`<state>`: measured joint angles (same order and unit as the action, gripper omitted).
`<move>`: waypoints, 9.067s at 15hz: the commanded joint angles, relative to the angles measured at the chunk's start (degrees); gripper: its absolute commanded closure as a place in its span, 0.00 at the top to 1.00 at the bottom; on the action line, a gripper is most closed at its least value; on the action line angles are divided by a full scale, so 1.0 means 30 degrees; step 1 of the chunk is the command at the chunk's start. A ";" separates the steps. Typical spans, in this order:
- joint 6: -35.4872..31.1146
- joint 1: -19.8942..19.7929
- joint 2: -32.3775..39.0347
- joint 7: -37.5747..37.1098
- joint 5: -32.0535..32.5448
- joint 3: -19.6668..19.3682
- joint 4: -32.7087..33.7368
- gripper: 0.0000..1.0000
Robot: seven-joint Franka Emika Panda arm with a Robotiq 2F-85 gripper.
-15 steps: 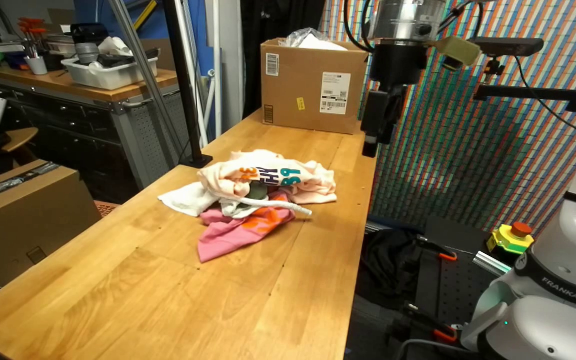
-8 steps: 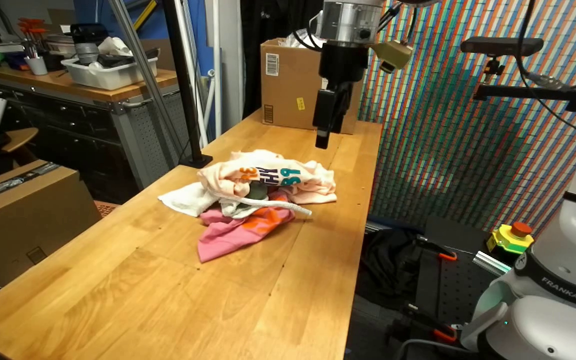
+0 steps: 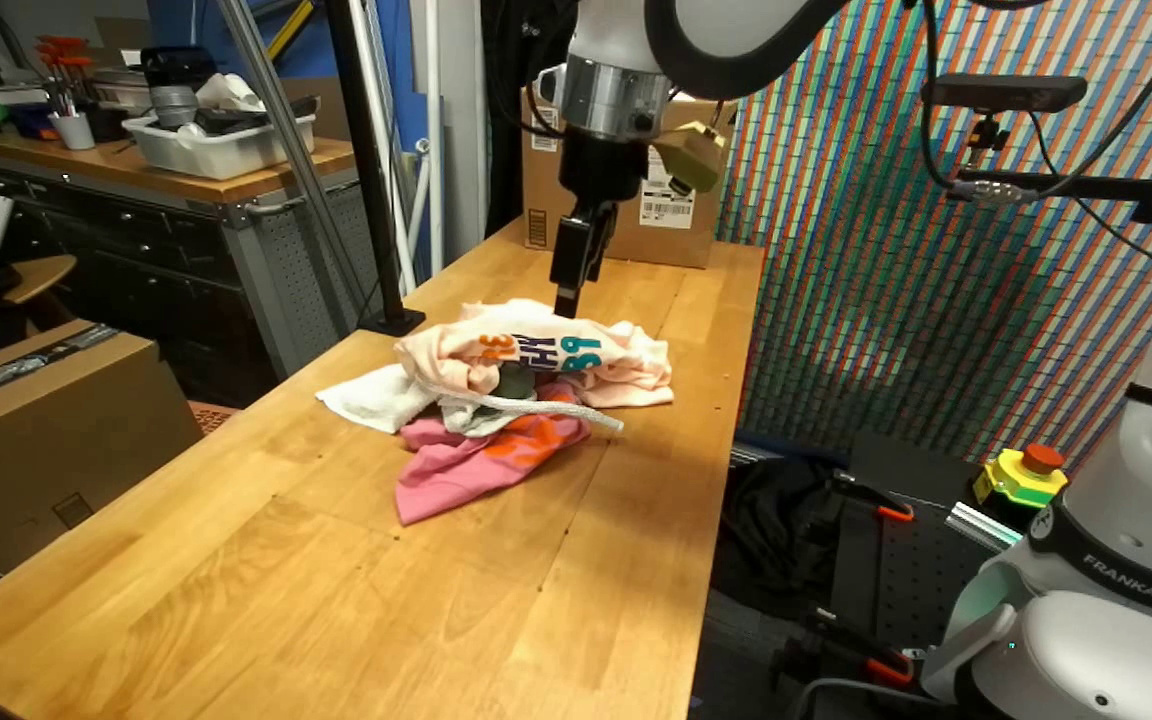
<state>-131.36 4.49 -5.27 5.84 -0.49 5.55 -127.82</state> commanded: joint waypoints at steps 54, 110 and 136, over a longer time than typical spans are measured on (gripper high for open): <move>-0.6536 0.0183 0.3234 -1.4606 1.5341 -0.4332 0.3294 0.04; -0.3470 0.2156 0.4143 -1.7487 1.4379 -0.1092 0.1817 1.00; -0.4807 0.3833 0.7368 -1.8844 1.3276 -0.0815 0.2258 1.00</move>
<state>-145.10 14.97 15.80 -50.14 37.09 4.78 -122.83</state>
